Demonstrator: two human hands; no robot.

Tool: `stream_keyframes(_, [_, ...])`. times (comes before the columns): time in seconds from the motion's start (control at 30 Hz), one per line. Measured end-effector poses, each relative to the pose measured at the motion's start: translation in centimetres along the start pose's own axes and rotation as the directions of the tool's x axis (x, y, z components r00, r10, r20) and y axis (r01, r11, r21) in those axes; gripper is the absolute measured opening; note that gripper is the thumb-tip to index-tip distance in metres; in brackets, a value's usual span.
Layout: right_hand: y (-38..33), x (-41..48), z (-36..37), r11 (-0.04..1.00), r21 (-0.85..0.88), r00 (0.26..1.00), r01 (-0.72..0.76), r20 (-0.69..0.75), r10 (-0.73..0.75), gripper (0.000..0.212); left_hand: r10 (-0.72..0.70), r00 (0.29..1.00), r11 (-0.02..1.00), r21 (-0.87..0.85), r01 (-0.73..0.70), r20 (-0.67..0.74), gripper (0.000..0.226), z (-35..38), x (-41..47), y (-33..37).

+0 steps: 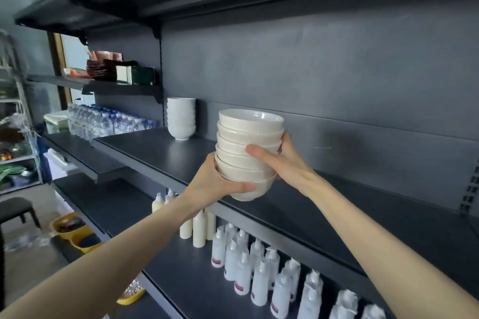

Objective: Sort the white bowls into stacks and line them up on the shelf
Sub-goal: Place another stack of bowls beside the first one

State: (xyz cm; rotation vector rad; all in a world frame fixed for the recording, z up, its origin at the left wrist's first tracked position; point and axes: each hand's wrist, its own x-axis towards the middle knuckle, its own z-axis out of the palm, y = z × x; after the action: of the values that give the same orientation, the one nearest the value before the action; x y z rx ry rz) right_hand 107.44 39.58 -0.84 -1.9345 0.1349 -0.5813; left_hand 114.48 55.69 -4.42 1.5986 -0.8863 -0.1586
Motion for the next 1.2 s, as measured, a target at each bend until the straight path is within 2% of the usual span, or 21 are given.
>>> stream_keyframes(0.07, [0.9,3.2,1.5,1.0,-0.01,1.0,0.005,0.005,-0.005,0.108,-0.014,1.0,1.0,-0.012,0.014,-0.017,0.065,-1.8,2.6,-1.7])
stream_keyframes(0.2, [1.8,9.1,4.3,1.0,-0.027,1.0,-0.003,-0.001,0.003,0.106,0.005,1.0,1.0,-0.02,-0.005,0.005,0.053,-5.2,7.2,-4.2])
stream_keyframes(0.37, [2.1,16.1,7.8,0.998,-0.058,0.999,-0.006,-0.035,0.004,0.092,0.02,0.999,0.998,-0.055,-0.018,0.032,0.056,-10.0,13.0,-6.9])
stream_keyframes(0.53, [3.3,22.1,11.9,0.997,-0.07,0.997,-0.023,-0.079,0.018,0.107,0.042,0.995,0.996,-0.086,-0.034,0.088,0.062,-14.7,18.5,-11.3])
stream_keyframes(0.67, [5.1,26.2,15.6,0.995,-0.068,0.986,-0.072,-0.157,0.061,0.103,0.057,0.982,0.994,-0.098,-0.04,0.182,0.058,-18.6,22.8,-15.2])
stream_keyframes(0.8, [6.3,29.5,18.5,0.989,-0.075,0.963,-0.131,-0.247,0.109,0.11,0.071,0.957,0.993,-0.11,-0.041,0.283,0.06,-21.6,27.1,-18.4])
stream_keyframes(1.0, [7.9,32.4,20.0,0.973,-0.091,0.915,-0.213,-0.368,0.166,0.113,0.098,0.913,0.99,-0.13,-0.05,0.396,0.063,-22.8,31.8,-21.6])
stream_keyframes(1.2, [9.8,34.5,19.8,0.965,-0.097,0.884,-0.243,-0.431,0.18,0.111,0.11,0.884,0.985,-0.169,-0.036,0.454,0.067,-22.0,35.2,-24.1])
